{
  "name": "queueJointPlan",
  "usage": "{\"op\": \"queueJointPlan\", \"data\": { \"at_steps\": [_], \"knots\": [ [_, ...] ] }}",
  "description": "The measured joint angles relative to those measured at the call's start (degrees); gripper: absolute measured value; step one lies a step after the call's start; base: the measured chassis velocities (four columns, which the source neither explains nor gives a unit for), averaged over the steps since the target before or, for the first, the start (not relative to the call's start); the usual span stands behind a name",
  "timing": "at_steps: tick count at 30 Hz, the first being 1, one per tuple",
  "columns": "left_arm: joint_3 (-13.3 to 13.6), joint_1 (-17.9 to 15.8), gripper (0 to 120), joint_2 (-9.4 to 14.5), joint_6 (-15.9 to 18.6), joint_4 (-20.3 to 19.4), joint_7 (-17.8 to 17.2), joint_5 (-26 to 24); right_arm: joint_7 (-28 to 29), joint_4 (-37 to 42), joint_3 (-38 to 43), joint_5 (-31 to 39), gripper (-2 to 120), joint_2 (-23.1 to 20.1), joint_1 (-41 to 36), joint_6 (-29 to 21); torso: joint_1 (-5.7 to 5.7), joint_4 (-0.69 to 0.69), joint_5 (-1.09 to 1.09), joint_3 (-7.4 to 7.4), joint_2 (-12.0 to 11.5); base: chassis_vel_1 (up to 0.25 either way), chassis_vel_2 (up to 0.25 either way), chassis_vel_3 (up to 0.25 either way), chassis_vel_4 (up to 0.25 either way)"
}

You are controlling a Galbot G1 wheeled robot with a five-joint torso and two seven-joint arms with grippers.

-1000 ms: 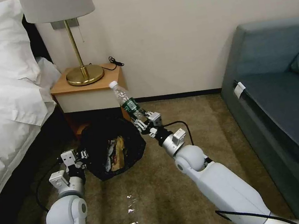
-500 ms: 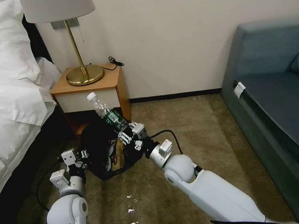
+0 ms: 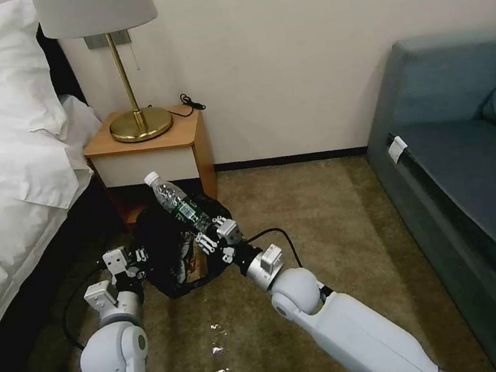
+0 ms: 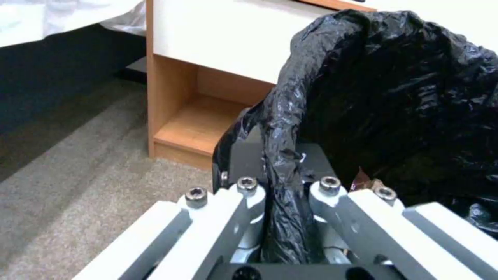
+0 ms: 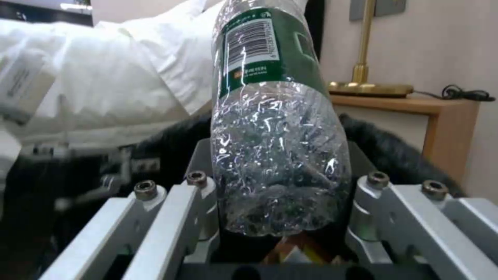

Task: Pick up the trash bin, then pick up the garbage on the floor and place it into the trash bin.

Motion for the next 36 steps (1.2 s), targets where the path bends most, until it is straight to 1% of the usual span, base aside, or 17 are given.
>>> {"op": "queueJointPlan", "data": {
  "at_steps": [2, 3, 4, 5, 6, 7, 8, 9, 11, 12, 14, 15, 17, 18, 20, 32, 36],
  "knots": [
    [0.04, -0.12, 5, -0.02, 0.00, -0.01, -0.06, 0.00, 0.00, -0.10, 0.01, -1.06, 33, -0.02, -0.30, 0.05, 0.00, 0.00, 0.00, 0.00, 0.00, 0.000, 0.000, 0.000, 0.000],
    [0.03, -0.24, 5, -0.07, 0.00, -0.01, -0.10, 0.00, -0.05, -0.16, 0.10, -2.17, 35, -0.07, -0.49, 0.13, 0.00, 0.00, 0.00, 0.00, 0.00, 0.000, 0.000, 0.000, 0.000],
    [0.00, -0.29, 5, -0.12, 0.00, -0.01, -0.13, 0.00, -0.11, -0.26, 0.25, -3.15, 39, -0.14, -0.63, 0.30, 0.00, 0.00, 0.00, 0.00, 0.00, 0.000, 0.000, 0.000, 0.000],
    [0.00, -0.29, 5, -0.12, 0.00, -0.01, -0.13, 0.00, -0.11, -0.26, 0.25, -3.15, 39, -0.14, -0.63, 0.30, 0.00, 0.00, 0.00, 0.00, 0.00, 0.000, 0.000, 0.000, 0.000],
    [0.00, -0.29, 5, -0.12, 0.00, 0.01, -0.14, 0.00, -0.12, -0.36, 0.35, -3.86, 46, -0.19, -0.73, 0.48, 0.00, 0.00, 0.00, 0.00, 0.00, 0.000, 0.000, 0.000, 0.000],
    [0.00, -0.27, 5, -0.11, 0.00, 0.05, -0.14, 0.01, -0.16, -0.37, 0.38, -4.14, 49, -0.19, -0.76, 0.55, 0.00, 0.00, 0.00, 0.00, 0.00, 0.000, 0.000, 0.000, 0.000],
    [0.00, -0.27, 5, -0.11, 0.00, 0.09, -0.15, 0.02, -0.22, -0.44, 0.42, -4.33, 55, -0.17, -0.76, 0.62, 0.00, 0.00, 0.00, 0.00, 0.00, 0.000, 0.000, 0.000, 0.000],
    [0.00, -0.27, 5, -0.11, 0.00, 0.09, -0.15, 0.02, -0.22, -0.44, 0.42, -4.33, 55, -0.17, -0.76, 0.62, 0.00, 0.00, 0.00, 0.00, 0.00, 0.000, 0.000, 0.000, 0.000],
    [0.02, -0.41, 5, -0.08, 0.00, 0.13, -0.18, 0.02, -0.37, -0.52, 0.41, -4.54, 65, -0.02, -0.54, 0.72, 0.00, 0.00, 0.00, 0.00, 0.00, 0.000, 0.000, 0.000, 0.000],
    [0.02, -0.41, 5, -0.08, 0.00, 0.13, -0.18, 0.02, -0.37, -0.52, 0.41, -4.54, 65, -0.02, -0.54, 0.72, 0.00, 0.00, 0.00, 0.00, 0.00, 0.000, 0.000, 0.000, 0.000],
    [0.14, -0.43, 5, -0.01, 0.00, 0.13, -0.22, 0.02, -0.54, -0.24, 0.23, -4.52, 76, 0.08, -0.28, 0.72, 0.00, 0.00, 0.00, 0.00, 0.00, 0.000, 0.000, 0.000, 0.000],
    [0.14, -0.43, 5, -0.01, 0.00, 0.13, -0.22, 0.02, -0.54, -0.24, 0.23, -4.52, 76, 0.08, -0.28, 0.72, 0.00, 0.00, 0.00, 0.00, 0.00, 0.000, 0.000, 0.000, 0.000],
    [0.09, -0.40, 5, 0.03, 0.01, 0.13, -0.25, 0.02, -0.67, -0.08, 0.07, -4.43, 88, 0.07, -0.05, 0.72, 0.00, 0.00, 0.00, 0.00, 0.00, 0.000, 0.000, 0.000, 0.000],
    [0.09, -0.40, 5, 0.03, 0.01, 0.13, -0.25, 0.02, -0.67, -0.08, 0.07, -4.43, 88, 0.07, -0.05, 0.72, 0.00, 0.00, 0.00, 0.00, 0.00, 0.000, 0.000, 0.000, 0.000],
    [0.03, -0.34, 5, 0.16, 0.04, 0.13, -0.25, -0.02, -0.71, 0.00, 0.05, -4.27, 98, 0.04, 0.08, 0.71, 0.00, 0.00, 0.00, 0.00, 0.00, 0.000, 0.000, 0.000, 0.000],
    [-0.10, -0.25, 5, 0.45, 0.05, 0.39, -0.26, -0.08, -0.33, 0.84, 0.60, -3.63, 100, 0.24, 1.96, 0.14, 0.00, 0.00, 0.00, 0.00, 0.00, 0.000, 0.000, 0.000, 0.000],
    [-0.45, -0.13, 5, 0.61, 0.05, 0.41, -0.26, -0.20, 0.13, 1.55, 2.16, -2.95, 100, 0.06, 3.03, -0.19, 0.00, 0.00, 0.00, 0.00, 0.00, 0.000, 0.000, 0.000, 0.000]
  ]
}}
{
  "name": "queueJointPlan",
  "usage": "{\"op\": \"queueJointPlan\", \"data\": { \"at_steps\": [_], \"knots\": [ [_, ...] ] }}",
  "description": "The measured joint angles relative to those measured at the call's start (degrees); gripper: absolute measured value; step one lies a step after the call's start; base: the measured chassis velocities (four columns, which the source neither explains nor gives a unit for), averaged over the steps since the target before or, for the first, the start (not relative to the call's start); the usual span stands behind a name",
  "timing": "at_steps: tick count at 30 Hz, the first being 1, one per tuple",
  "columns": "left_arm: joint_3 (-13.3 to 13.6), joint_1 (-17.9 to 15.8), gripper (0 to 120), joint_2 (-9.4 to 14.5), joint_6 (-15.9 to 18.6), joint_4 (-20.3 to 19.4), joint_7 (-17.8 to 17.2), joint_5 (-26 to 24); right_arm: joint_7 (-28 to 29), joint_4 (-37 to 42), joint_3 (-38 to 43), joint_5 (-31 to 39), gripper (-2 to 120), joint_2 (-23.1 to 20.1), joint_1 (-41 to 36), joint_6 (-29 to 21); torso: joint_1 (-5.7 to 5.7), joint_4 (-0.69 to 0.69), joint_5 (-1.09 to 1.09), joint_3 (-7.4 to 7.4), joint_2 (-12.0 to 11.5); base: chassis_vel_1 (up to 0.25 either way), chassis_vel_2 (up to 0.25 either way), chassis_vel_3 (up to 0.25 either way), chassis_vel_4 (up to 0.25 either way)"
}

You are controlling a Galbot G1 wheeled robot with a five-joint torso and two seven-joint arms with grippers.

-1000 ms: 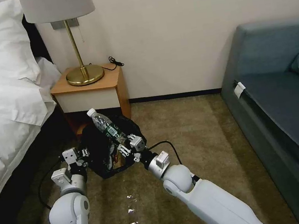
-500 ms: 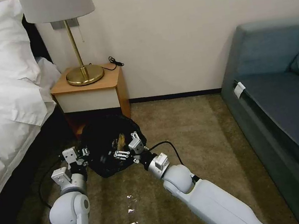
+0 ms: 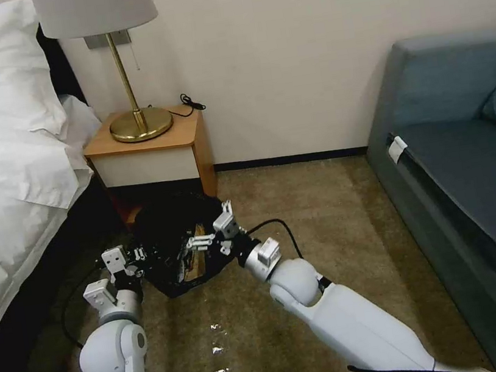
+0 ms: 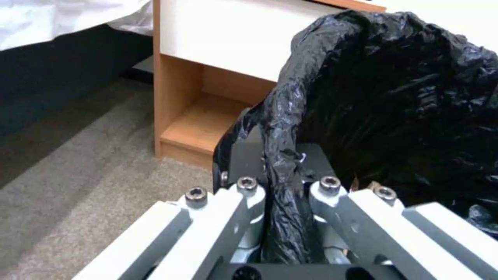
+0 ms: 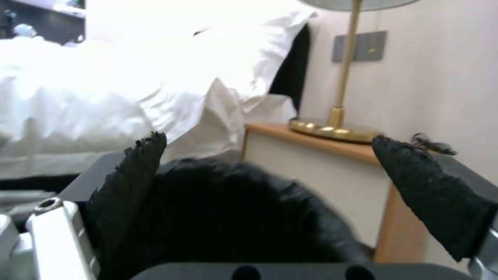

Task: Pick up the trash bin, then pick up the garbage on the floor and place it into the trash bin.

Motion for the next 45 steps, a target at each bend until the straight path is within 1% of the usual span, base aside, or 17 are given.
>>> {"op": "queueJointPlan", "data": {
  "at_steps": [8, 16, 19, 23, 25, 27, 29, 30, 32, 33, 34, 37, 40, 41, 43, 44, 45],
  "knots": [
    [-0.27, -0.51, 5, 0.23, 0.06, 0.10, 0.00, -0.24, 1.49, 1.95, 3.11, 1.57, 100, -0.66, -0.02, -0.76, 0.00, 0.00, 0.00, 0.00, 0.00, 0.000, 0.000, 0.000, 0.000],
    [-0.22, -1.34, 5, 0.62, 0.39, 0.43, 0.00, -0.49, 4.80, 3.94, 8.14, 3.24, 99, -1.67, -2.50, -1.64, 0.00, 0.00, 0.01, 0.00, 0.00, 0.000, 0.000, 0.000, 0.000],
    [-0.21, -1.71, 5, 1.03, 0.64, 0.45, 0.03, -0.93, 8.77, 5.92, 13.03, 4.38, 100, -2.45, -5.12, -4.12, 0.00, 0.00, 0.01, 0.00, 0.00, 0.000, 0.000, 0.000, 0.000],
    [-0.24, -1.88, 5, 1.29, 0.71, 0.61, 0.07, -1.22, 9.91, 6.95, 16.34, 4.42, 100, -2.97, -6.77, -4.76, 0.00, -0.01, 0.01, 0.00, 0.00, 0.000, 0.000, 0.000, 0.000],
    [-0.30, -2.15, 5, 1.67, 0.73, 1.16, 0.19, -1.54, 10.15, 8.33, 20.42, 4.37, 100, -3.89, -9.23, -4.88, 0.00, -0.01, 0.01, 0.00, 0.00, 0.000, 0.000, 0.000, 0.000],
    [-0.35, -2.29, 5, 1.76, 0.73, 1.44, 0.21, -1.65, 10.15, 8.61, 21.26, 4.32, 100, -4.04, -9.80, -4.87, 0.00, -0.01, 0.01, 0.00, 0.00, 0.000, 0.000, 0.000, 0.000],
    [-0.65, -2.90, 5, 1.89, 0.73, 2.75, 0.25, -2.01, 10.12, 9.31, 24.71, 3.86, 100, -4.26, -11.95, -4.26, 0.00, -0.01, 0.01, 0.00, 0.00, 0.000, 0.000, 0.000, 0.000],
    [-0.65, -2.90, 5, 1.89, 0.73, 2.75, 0.25, -2.01, 10.12, 9.31, 24.71, 3.86, 100, -4.26, -11.95, -4.26, 0.00, -0.01, 0.01, 0.00, 0.00, 0.000, 0.000, 0.000, 0.000],
    [-1.08, -3.62, 5, 1.90, 0.53, 4.57, 0.27, -2.31, 9.92, 9.79, 27.53, 3.21, 100, -4.13, -13.61, -3.45, 0.00, -0.01, -0.01, 0.00, 0.00, 0.000, 0.000, 0.000, 0.000],
    [-1.08, -3.62, 5, 1.90, 0.53, 4.57, 0.27, -2.31, 9.92, 9.79, 27.53, 3.21, 100, -4.13, -13.61, -3.45, 0.00, -0.01, -0.01, 0.00, 0.00, 0.000, 0.000, 0.000, 0.000],
    [-1.41, -4.15, 5, 1.90, 0.15, 6.18, 0.36, -2.54, 9.79, 10.26, 29.57, 3.04, 99, -3.95, -14.76, -3.07, 0.00, -0.01, 0.00, 0.00, 0.00, 0.000, 0.000, 0.000, 0.000],
    [-1.65, -4.48, 5, 1.94, -0.03, 7.25, 0.43, -2.81, 9.68, 10.82, 31.05, 3.02, 99, -3.93, -15.72, -2.98, 0.00, -0.01, -0.01, 0.00, 0.00, 0.000, 0.000, 0.000, 0.000],
    [-1.97, -6.36, 5, 2.03, -0.52, 11.25, 0.53, -5.17, 8.90, 12.65, 35.32, 3.21, 99, -4.26, -19.28, -2.49, 0.00, -0.01, 0.00, 0.00, 0.00, 0.000, 0.000, 0.000, 0.000],
    [-1.97, -6.36, 5, 2.03, -0.52, 11.25, 0.53, -5.17, 8.90, 12.65, 35.32, 3.21, 99, -4.26, -19.28, -2.49, 0.00, -0.01, 0.00, 0.00, 0.00, 0.000, 0.000, 0.000, 0.000],
    [-2.09, -7.69, 5, 1.86, -1.17, 14.09, 0.41, -6.56, 8.36, 13.00, 37.00, 3.03, 99, -4.24, -20.88, -1.91, 0.00, -0.02, 0.00, 0.00, 0.00, 0.000, 0.000, 0.000, 0.000],
    [-2.09, -7.69, 5, 1.86, -1.17, 14.09, 0.41, -6.56, 8.36, 13.00, 37.00, 3.03, 99, -4.24, -20.88, -1.91, 0.00, -0.02, 0.00, 0.00, 0.00, 0.000, 0.000, 0.000, 0.000],
    [-2.23, -8.44, 5, 1.73, -1.74, 16.06, 0.30, -7.41, 8.03, 13.17, 37.87, 2.83, 99, -4.08, -21.74, -1.54, 0.00, -0.01, 0.00, 0.00, 0.00, 0.000, 0.000, 0.000, 0.000]
  ]
}}
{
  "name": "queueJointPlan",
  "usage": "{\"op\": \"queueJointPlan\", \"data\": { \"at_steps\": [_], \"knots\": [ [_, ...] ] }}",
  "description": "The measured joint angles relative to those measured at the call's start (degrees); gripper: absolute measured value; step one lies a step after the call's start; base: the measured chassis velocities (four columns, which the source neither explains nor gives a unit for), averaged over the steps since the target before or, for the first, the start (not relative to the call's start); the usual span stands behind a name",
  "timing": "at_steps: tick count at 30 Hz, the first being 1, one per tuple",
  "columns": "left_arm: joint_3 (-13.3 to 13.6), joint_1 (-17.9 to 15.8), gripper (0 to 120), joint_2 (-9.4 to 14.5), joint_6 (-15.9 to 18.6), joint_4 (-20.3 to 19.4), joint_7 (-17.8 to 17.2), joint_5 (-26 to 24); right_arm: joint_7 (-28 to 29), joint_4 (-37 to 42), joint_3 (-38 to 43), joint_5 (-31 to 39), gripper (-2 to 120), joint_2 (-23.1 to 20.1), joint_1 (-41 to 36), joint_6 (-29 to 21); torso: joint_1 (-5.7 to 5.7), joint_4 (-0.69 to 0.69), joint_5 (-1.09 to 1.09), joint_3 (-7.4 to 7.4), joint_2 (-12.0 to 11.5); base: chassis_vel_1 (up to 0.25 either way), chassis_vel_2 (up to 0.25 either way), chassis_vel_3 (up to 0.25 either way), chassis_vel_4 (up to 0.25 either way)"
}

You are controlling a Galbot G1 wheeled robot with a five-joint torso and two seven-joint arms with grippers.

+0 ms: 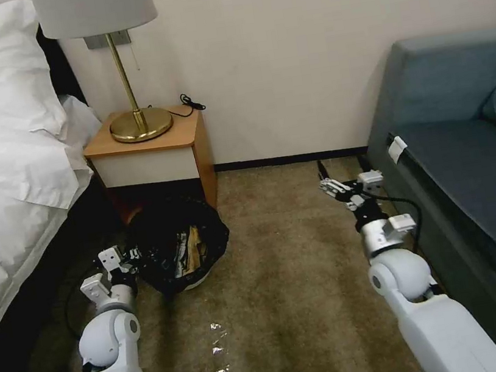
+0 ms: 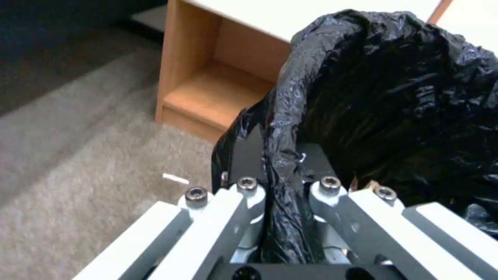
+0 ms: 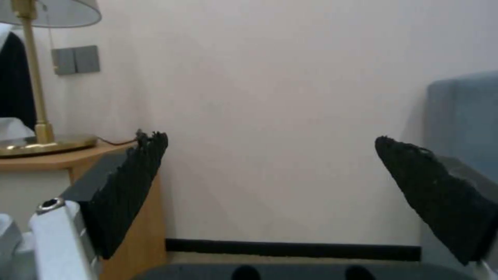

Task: Pick up the trash bin, then pick up the garbage on the floor and place it into the trash bin.

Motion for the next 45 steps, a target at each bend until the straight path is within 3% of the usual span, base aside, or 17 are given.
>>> {"op": "queueJointPlan", "data": {
  "at_steps": [9, 19, 36, 45],
  "knots": [
    [-0.65, -3.05, 5, -0.66, -3.30, 7.26, 0.95, -2.99, -1.31, 0.64, 2.50, -0.48, 99, 0.25, -3.10, 1.27, 0.00, 0.01, -0.01, 0.00, 0.00, 0.000, 0.000, 0.000, 0.000],
    [-0.64, -5.81, 5, -1.24, -4.71, 12.81, 1.29, -3.21, -2.01, 0.91, 2.98, -1.26, 98, 0.22, -5.04, 2.26, 0.00, 0.01, 0.00, 0.00, 0.00, 0.000, 0.000, 0.000, 0.000],
    [-0.68, -8.66, 5, -1.57, -5.56, 18.08, 0.66, -2.18, -2.97, 0.40, 4.21, -3.02, 93, 0.21, -7.61, 4.56, 0.00, 0.02, 0.02, -0.01, 0.00, 0.000, 0.000, 0.000, 0.000],
    [-0.50, -8.66, 34, -1.53, -4.86, 16.94, 0.49, -1.93, -3.72, 0.38, 4.46, -2.98, 94, 0.21, -7.73, 4.62, 0.00, 0.00, -0.03, 0.01, 0.00, 0.000, 0.000, 0.000, 0.000]
  ]
}}
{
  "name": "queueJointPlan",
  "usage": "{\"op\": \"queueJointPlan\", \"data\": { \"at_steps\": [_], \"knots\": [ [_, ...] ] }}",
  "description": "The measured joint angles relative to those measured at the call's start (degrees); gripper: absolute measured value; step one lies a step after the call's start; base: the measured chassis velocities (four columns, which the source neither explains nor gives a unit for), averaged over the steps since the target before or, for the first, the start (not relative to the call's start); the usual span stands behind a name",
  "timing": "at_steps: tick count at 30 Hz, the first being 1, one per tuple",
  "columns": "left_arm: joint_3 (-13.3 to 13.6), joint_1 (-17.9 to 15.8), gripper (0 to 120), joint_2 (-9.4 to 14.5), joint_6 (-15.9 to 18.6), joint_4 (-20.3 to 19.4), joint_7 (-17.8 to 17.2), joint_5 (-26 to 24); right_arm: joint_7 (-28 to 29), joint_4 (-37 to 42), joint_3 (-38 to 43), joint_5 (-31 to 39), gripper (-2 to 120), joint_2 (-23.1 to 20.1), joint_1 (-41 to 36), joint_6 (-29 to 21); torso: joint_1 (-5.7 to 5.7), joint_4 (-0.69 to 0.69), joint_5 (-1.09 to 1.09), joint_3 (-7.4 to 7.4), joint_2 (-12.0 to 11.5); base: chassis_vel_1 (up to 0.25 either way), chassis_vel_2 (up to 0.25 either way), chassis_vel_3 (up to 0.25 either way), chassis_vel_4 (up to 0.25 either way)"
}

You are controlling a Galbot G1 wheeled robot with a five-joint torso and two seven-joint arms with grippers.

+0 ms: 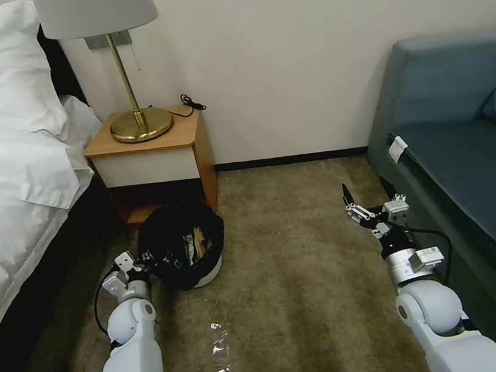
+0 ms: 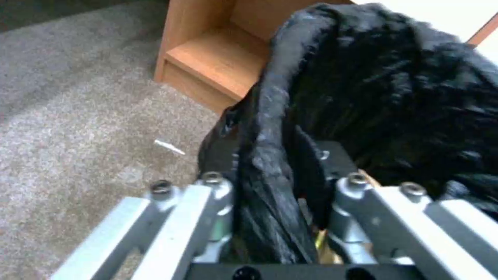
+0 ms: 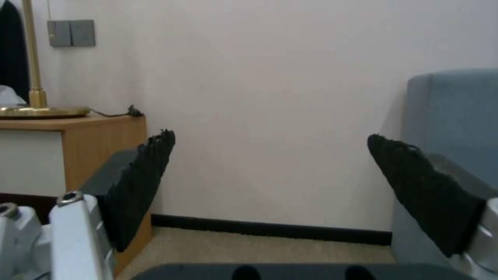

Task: Pick up the trash bin, then pick up the garbage on the floor and place it into the trash bin.

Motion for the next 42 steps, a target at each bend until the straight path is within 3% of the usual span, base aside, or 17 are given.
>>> {"op": "queueJointPlan", "data": {
  "at_steps": [5, 7, 11, 12, 14, 15, 18, 19, 20, 21, 23, 29, 37, 40, 42],
  "knots": [
    [0.13, 1.01, 56, 0.28, 0.64, -3.84, -0.15, -0.02, -0.46, -0.01, -0.10, -0.37, 99, 0.16, -0.04, 0.00, 0.00, 0.00, 0.01, 0.00, 0.00, 0.000, 0.000, 0.000, 0.000],
    [0.12, 1.21, 60, 0.33, 0.71, -4.40, -0.20, -0.02, -0.50, -0.03, -0.11, -0.48, 100, 0.20, -0.04, -0.01, 0.00, 0.00, 0.02, 0.00, 0.00, 0.000, 0.000, 0.000, 0.000],
    [0.16, 3.09, 78, 0.83, 1.50, -9.24, -0.45, 0.00, -0.92, -0.04, -0.14, -0.87, 100, 0.45, -0.17, 0.00, 0.00, 0.00, 0.02, 0.00, 0.00, 0.000, 0.000, 0.000, 0.000],
    [0.16, 3.09, 78, 0.83, 1.50, -9.24, -0.45, 0.00, -0.92, -0.04, -0.14, -0.87, 100, 0.45, -0.17, 0.00, 0.00, 0.00, 0.02, 0.00, 0.00, 0.000, 0.000, 0.000, 0.000],
    [0.30, 4.73, 89, 1.22, 2.49, -13.31, -0.47, 0.50, -1.05, -0.04, -0.10, -1.07, 100, 0.76, -0.27, 0.05, 0.00, 0.00, 0.02, 0.00, 0.00, 0.000, 0.000, 0.000, 0.000],
    [0.30, 4.73, 89, 1.22, 2.49, -13.31, -0.47, 0.50, -1.05, -0.04, -0.10, -1.07, 100, 0.76, -0.27, 0.05, 0.00, 0.00, 0.02, 0.00, 0.00, 0.000, 0.000, 0.000, 0.000],
    [0.78, 6.65, 99, 1.84, 3.66, -19.11, 0.00, 1.25, -1.13, -0.04, 0.06, -1.36, 100, 1.15, -0.60, 0.24, 0.00, 0.01, 0.03, -0.01, 0.00, 0.000, 0.000, 0.000, 0.000],
    [0.78, 6.65, 99, 1.84, 3.66, -19.11, 0.00, 1.25, -1.13, -0.04, 0.06, -1.36, 100, 1.15, -0.60, 0.24, 0.00, 0.01, 0.03, -0.01, 0.00, 0.000, 0.000, 0.000, 0.000],
    [1.20, 7.50, 100, 2.13, 4.14, -22.29, 0.38, 1.90, -1.16, 0.00, 0.20, -1.47, 100, 1.33, -0.78, 0.36, 0.00, 0.01, 0.02, -0.01, 0.00, 0.000, 0.000, 0.000, 0.000],
    [1.20, 7.50, 100, 2.13, 4.14, -22.29, 0.38, 1.90, -1.16, 0.00, 0.20, -1.47, 100, 1.33, -0.78, 0.36, 0.00, 0.01, 0.02, -0.01, 0.00, 0.000, 0.000, 0.000, 0.000],
    [1.78, 8.50, 100, 2.54, 4.71, -26.70, 0.92, 2.97, -1.18, 0.10, 0.58, -1.62, 100, 1.61, -1.12, 0.48, 0.00, 0.00, 0.04, -0.01, 0.00, 0.000, 0.000, 0.000, 0.000],
    [2.34, 10.05, 100, 3.20, 5.42, -30.73, 2.02, 4.38, -1.19, 0.52, 1.50, -1.95, 100, 2.04, -1.96, 0.71, 0.00, 0.00, 0.03, -0.01, 0.00, 0.000, 0.000, 0.000, 0.000],
    [1.76, 11.67, 100, 4.79, 5.03, -31.75, 4.83, 6.06, -1.20, 0.89, 2.52, -2.01, 100, 2.29, -2.46, 0.91, 0.00, 0.00, 0.02, -0.01, 0.00, 0.000, 0.000, 0.000, 0.000],
    [1.12, 12.04, 100, 5.41, 2.62, -31.16, 7.36, 8.12, -1.18, 1.01, 2.94, -1.92, 100, 2.65, -2.47, 0.85, 0.00, 0.00, 0.03, -0.01, 0.00, 0.000, 0.000, 0.000, 0.000],
    [1.22, 12.07, 100, 5.49, -0.81, -29.60, 9.13, 9.28, -1.07, 0.94, 3.29, -1.84, 100, 3.22, -2.05, 0.82, 0.00, 0.01, 0.02, -0.01, 0.00, 0.000, 0.000, 0.000, 0.000]
  ]
}}
